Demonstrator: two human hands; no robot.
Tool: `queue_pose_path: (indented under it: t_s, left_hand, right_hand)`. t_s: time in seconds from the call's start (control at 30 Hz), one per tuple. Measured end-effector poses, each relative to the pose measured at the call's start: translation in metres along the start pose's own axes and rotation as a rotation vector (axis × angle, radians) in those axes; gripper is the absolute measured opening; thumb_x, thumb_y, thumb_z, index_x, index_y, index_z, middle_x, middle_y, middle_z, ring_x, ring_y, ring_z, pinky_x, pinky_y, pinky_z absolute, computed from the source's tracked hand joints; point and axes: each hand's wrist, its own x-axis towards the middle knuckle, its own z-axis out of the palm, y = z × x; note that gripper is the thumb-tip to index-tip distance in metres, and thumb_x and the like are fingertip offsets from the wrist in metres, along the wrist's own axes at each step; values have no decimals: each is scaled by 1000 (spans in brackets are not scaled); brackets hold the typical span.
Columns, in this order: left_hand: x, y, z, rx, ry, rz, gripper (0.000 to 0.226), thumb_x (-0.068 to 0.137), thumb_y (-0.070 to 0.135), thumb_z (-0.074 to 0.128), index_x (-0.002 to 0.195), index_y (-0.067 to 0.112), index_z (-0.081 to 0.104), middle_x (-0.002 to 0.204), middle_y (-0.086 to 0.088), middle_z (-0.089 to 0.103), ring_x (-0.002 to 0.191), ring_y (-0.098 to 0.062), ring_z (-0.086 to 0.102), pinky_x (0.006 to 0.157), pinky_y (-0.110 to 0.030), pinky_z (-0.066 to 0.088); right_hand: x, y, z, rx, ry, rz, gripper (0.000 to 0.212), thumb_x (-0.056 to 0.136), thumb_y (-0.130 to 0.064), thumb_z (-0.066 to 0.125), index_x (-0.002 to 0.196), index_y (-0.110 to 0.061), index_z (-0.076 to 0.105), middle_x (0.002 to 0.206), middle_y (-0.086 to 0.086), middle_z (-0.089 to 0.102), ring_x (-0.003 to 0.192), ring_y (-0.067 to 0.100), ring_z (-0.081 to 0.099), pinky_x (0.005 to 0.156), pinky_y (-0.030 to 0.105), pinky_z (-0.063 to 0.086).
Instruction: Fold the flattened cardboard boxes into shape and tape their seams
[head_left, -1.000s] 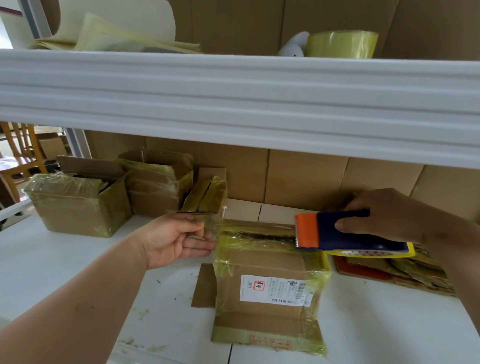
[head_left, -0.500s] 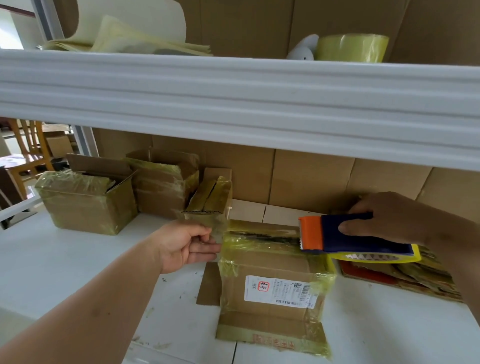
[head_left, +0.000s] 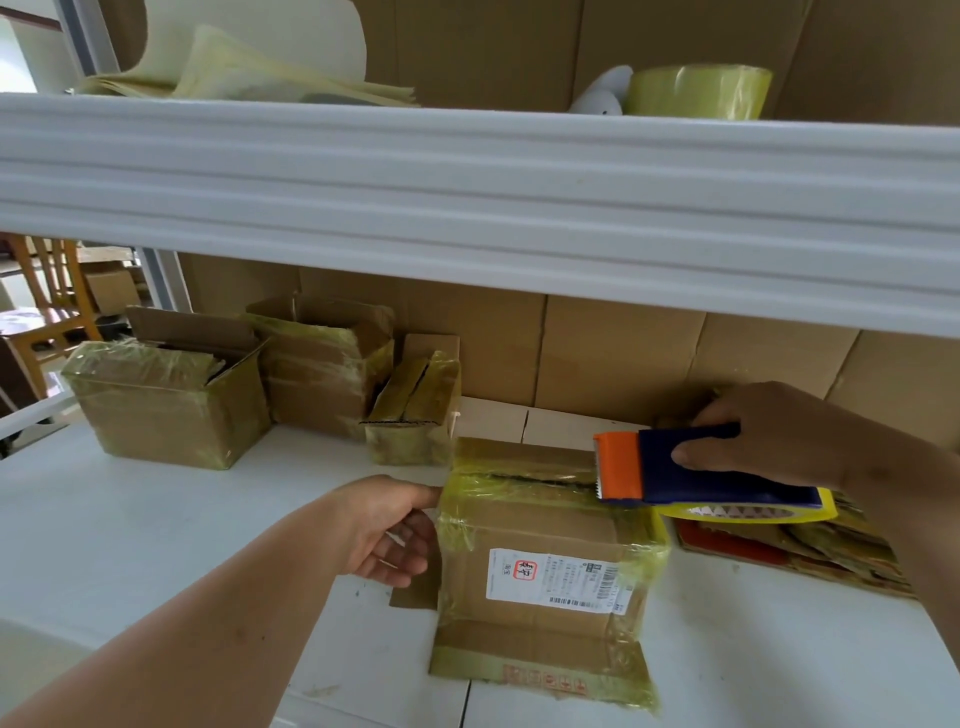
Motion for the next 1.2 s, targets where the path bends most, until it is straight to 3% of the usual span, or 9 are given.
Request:
queue_pose_path:
  t_s: [0.2,0.3,0.43,0.5,0.57,0.63,0.83,1.07,1.2]
  left_hand:
    - [8,6,14,103,143,99,12,88,12,57,83,7,67,73,-6,63,55,-14,55,64,-29,56]
    - [14,8,20,80,183,200,19,91,5,53,97,8,70,75,-8,66,64,-18,58,68,-32,55]
    - [5,30,12,155,480,551,35,103,29,46,137,22,52,125,-5,60,108,-21,57,97,-40,48]
    - [-15,47,26,459,375,751,62,98,58,40,152,29,31,154,4,36,141,-22,34,116,-46,31]
    - [-29,55,48,939,204,732,91,85,80,28,158,33,1,164,14,0,152,-18,-2,124,-47,7]
    - [-26,52,61,1225,130,676,114,67,92,19,156,29,-15,163,10,-19,150,-16,-19,123,-45,-6]
    - [-11,44,59,1289,136,656,131,57,98,34,152,29,-25,163,9,-21,150,-15,-19,122,-42,-8]
    - [-8,41,58,1271,153,655,135,57,97,45,150,32,-28,163,12,-20,150,-11,-19,123,-41,-10]
    - [-9,41,58,1280,154,667,133,58,96,44,150,33,-29,163,13,-20,150,-10,-18,122,-38,-11]
  right_hand:
    - [-1,0,0,30,0,-1,26,81,-60,64,83,-35,73,86,-8,71,80,9,66,82,40,56]
    - [-4,3,0,17,7,3,30,81,-63,62,85,-36,73,87,-7,70,81,8,65,82,39,55]
    - [-9,6,3,-5,10,-1,35,79,-68,58,85,-37,73,85,-7,68,81,8,63,82,38,54]
    - [-9,6,3,-14,16,1,36,80,-67,57,87,-36,73,86,-5,68,79,7,63,80,36,54]
    - [-9,6,2,-10,19,-2,36,80,-68,57,87,-36,73,86,-5,69,78,5,63,77,33,53]
    - [-12,5,3,-2,26,-7,38,81,-69,56,89,-36,73,88,-5,68,78,5,62,72,28,51]
    - [-20,4,5,-26,38,-26,54,83,-74,46,103,-32,72,92,-3,63,76,3,55,54,18,33]
    - [-26,15,2,21,24,-43,45,86,-68,52,104,-31,71,97,-7,64,74,1,55,49,11,32]
    - [-26,27,7,80,9,-50,43,86,-66,54,97,-29,71,84,-9,66,70,1,57,55,2,37]
